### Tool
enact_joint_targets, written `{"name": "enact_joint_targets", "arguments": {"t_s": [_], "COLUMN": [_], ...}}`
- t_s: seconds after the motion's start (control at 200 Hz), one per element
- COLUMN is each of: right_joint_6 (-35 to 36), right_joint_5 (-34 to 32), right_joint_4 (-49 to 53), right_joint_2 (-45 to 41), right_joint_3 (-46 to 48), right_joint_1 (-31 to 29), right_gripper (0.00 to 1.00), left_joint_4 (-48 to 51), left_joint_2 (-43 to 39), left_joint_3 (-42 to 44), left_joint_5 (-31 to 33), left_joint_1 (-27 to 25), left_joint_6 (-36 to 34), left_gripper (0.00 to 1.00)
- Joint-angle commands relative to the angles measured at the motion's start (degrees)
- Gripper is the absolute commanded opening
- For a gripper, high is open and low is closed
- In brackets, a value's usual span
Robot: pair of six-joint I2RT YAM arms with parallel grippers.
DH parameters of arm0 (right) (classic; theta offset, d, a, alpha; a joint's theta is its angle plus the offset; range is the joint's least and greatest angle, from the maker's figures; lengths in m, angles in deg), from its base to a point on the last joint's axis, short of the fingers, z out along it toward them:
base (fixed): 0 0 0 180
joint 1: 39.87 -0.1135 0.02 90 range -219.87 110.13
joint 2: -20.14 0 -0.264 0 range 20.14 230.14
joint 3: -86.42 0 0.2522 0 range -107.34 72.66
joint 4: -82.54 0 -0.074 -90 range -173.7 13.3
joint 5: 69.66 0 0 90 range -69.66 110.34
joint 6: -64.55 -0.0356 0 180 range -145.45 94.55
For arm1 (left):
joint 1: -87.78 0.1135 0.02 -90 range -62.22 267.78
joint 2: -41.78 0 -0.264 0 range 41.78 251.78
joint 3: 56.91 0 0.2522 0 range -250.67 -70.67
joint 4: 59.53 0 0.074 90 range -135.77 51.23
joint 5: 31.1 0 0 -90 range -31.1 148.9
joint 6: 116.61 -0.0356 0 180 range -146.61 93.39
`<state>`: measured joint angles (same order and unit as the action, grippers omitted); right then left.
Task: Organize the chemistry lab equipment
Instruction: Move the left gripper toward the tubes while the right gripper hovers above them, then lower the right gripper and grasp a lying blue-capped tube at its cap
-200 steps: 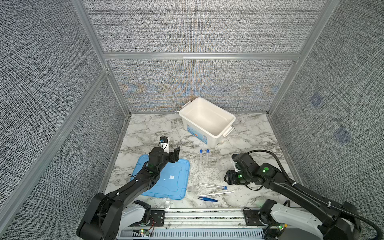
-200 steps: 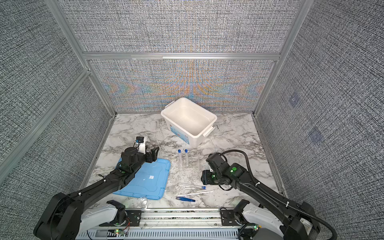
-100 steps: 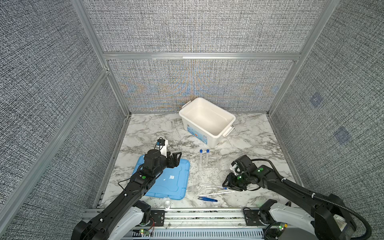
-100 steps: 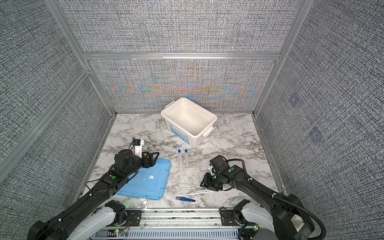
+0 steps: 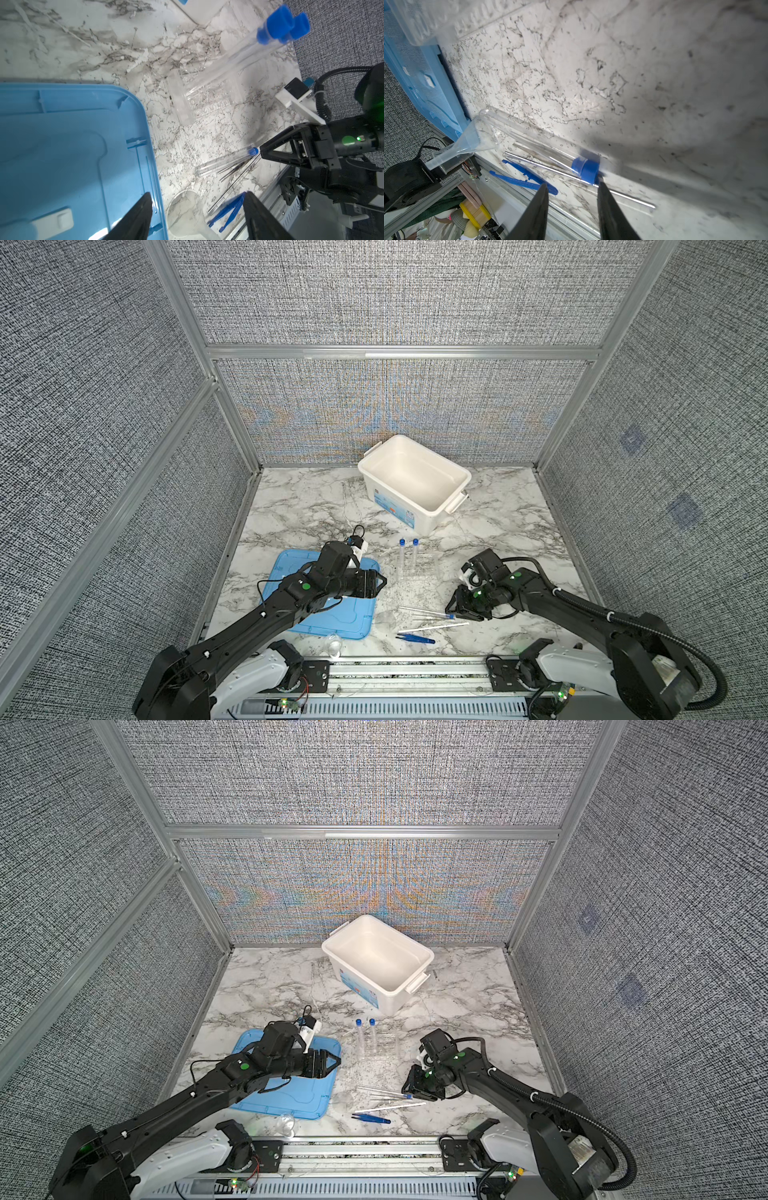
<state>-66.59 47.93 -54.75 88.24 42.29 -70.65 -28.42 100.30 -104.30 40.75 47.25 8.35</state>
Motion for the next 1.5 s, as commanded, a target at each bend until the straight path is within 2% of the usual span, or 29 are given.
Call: {"name": "enact_joint_targets", "arguments": {"t_s": [0.0,0.18,0.315,0.61,0.77,0.87,1.06,1.255,1.321,1.396,1.446,1.496], "right_joint_6": [0.1,-0.4,-0.3,-3.0,1.0,7.3,18.9,35.9,45.0,56.7,69.0,82.3], "right_joint_5": [2.0,1.9,1.6,3.3,0.4,-2.7,-8.0,-2.1,2.8,4.1,5.8,4.1], "right_joint_4": [-2.5,-5.0,-6.5,-15.1,-10.9,-6.5,-0.3,-1.5,-2.2,0.2,4.2,8.7], "right_joint_2": [0.3,0.5,1.8,4.1,2.1,0.1,-3.3,-10.0,-11.7,-12.4,-12.4,-12.3], "right_joint_3": [0.5,1.1,1.0,1.8,0.6,-0.9,-3.2,-6.7,-7.8,-10.0,-11.0,-10.6], "right_joint_1": [0.1,0.1,0.1,0.0,0.0,0.0,-1.0,-3.9,-4.1,-4.9,-5.7,-7.2], "right_gripper": [0.39,0.36,0.35,0.33,0.33,0.35,0.41,0.47,0.47,0.47,0.47,0.47], "left_joint_4": [1.4,-1.6,-4.6,-5.8,-2.3,2.1,4.1,6.2,6.1,5.7,5.8,5.5], "left_joint_2": [1.2,7.2,8.2,8.6,6.9,5.3,1.7,0.0,-0.8,-1.6,-1.7,-1.7], "left_joint_3": [0.6,-0.2,0.7,0.8,-0.3,-1.9,-3.0,-3.0,-2.6,-2.5,-2.9,-3.1], "left_joint_5": [-1.0,-4.6,-5.1,-2.8,2.5,7.8,13.1,18.5,18.6,18.3,18.2,18.1], "left_joint_1": [-0.5,-1.4,-2.1,-2.1,-2.0,-2.0,-1.7,0.6,1.9,3.8,5.7,7.6], "left_joint_6": [0.8,2.0,2.8,2.4,1.3,3.2,-0.3,-0.6,-0.9,-2.1,-2.3,-1.5], "left_gripper": [0.71,0.71,0.71,0.71,0.71,0.72,0.75,0.75,0.75,0.76,0.77,0.77]}}
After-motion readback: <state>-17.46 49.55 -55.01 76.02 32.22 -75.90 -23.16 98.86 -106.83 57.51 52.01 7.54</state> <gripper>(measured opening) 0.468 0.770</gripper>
